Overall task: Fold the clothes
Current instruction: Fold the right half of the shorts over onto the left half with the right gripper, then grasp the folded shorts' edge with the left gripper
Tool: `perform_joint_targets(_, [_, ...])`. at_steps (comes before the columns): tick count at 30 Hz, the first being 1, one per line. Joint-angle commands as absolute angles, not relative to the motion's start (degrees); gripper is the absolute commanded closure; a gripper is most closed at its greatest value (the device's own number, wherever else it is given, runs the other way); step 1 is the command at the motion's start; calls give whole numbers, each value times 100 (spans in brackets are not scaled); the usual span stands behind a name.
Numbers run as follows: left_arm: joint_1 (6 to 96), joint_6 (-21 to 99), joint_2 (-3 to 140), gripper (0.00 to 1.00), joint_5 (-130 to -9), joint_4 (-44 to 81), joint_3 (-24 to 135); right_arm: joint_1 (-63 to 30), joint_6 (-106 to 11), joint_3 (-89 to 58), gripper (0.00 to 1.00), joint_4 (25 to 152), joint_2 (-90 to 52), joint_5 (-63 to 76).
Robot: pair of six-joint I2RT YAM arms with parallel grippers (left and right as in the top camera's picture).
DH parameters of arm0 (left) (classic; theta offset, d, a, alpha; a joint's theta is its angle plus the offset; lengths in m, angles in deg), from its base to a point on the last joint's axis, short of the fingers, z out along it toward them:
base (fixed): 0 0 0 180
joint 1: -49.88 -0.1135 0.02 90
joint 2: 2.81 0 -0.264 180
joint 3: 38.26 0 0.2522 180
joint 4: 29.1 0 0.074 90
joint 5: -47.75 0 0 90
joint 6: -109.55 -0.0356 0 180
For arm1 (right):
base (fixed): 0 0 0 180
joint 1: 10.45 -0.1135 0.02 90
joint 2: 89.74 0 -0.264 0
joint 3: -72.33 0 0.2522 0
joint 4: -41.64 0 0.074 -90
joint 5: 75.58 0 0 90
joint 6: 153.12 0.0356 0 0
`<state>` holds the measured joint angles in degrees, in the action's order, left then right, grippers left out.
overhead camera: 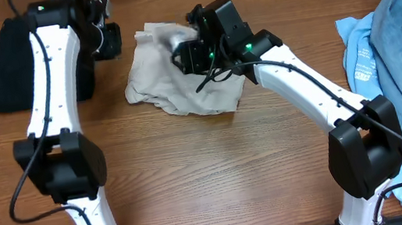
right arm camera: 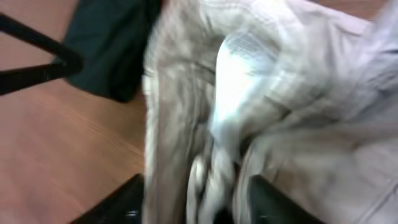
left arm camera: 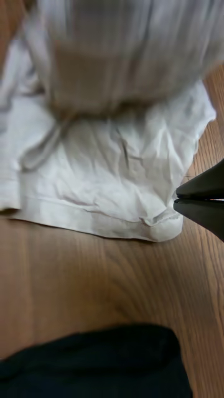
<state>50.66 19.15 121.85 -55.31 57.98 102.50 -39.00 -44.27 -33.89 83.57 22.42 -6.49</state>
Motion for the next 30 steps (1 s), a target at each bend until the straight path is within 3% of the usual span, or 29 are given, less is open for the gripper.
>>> perform_joint_targets(1, [4941, 1783, 11566, 96, -5538, 5798, 10442, -4084, -5011, -3413, 22, 8143, 2257, -1464])
perform_joint_targets(7, [5035, 1683, 11599, 96, -5798, 6160, 10418, -3474, -4891, -3418, 20, 8328, 1849, -1276])
perform_joint_targets(13, [6036, 1418, 12259, 95, -6224, 6278, 10385, -1979, -4790, -3416, 5, 9758, 1715, -664])
perform_joint_targets(18, [6170, 1877, 12992, 93, -6220, 5717, 10385, -1138, -4939, -3416, 0, 10427, 1715, -664])
perform_joint_targets(20, [6135, 1956, 13096, 84, -6193, 5395, 10385, -1068, -5087, -3413, 0, 10492, 1715, -662])
perform_joint_targets(22, [6133, 1954, 13096, 49, -5944, 5041, 10385, -1070, -5166, -3413, 0, 10499, 1715, -657])
perform_joint_targets(23, [6130, 1954, 13096, 39, -5944, 4908, 10385, -1070, -5168, -3411, 0, 10494, 1715, -657])
perform_joint_targets(30, [6150, 1956, 13155, 32, -5695, 4716, 10346, -1070, -5317, -3411, 0, 10486, 1715, -609])
